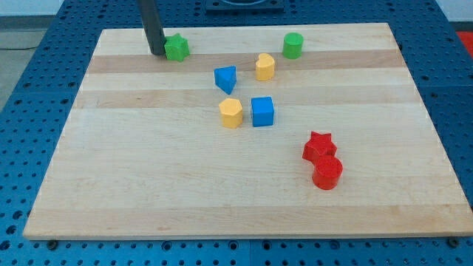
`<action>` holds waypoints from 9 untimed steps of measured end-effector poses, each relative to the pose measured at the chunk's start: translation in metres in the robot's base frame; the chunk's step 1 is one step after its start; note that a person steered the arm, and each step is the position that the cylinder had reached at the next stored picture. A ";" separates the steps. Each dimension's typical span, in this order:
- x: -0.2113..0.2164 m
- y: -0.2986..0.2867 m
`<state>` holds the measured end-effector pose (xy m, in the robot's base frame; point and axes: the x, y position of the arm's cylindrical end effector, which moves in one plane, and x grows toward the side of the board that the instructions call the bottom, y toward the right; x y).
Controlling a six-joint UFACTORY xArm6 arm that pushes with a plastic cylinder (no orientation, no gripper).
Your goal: Put the green star into the green circle
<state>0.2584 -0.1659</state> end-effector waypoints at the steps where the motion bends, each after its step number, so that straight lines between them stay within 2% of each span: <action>1: -0.001 0.027; 3: -0.004 0.096; 5: -0.019 0.119; 9: -0.019 0.200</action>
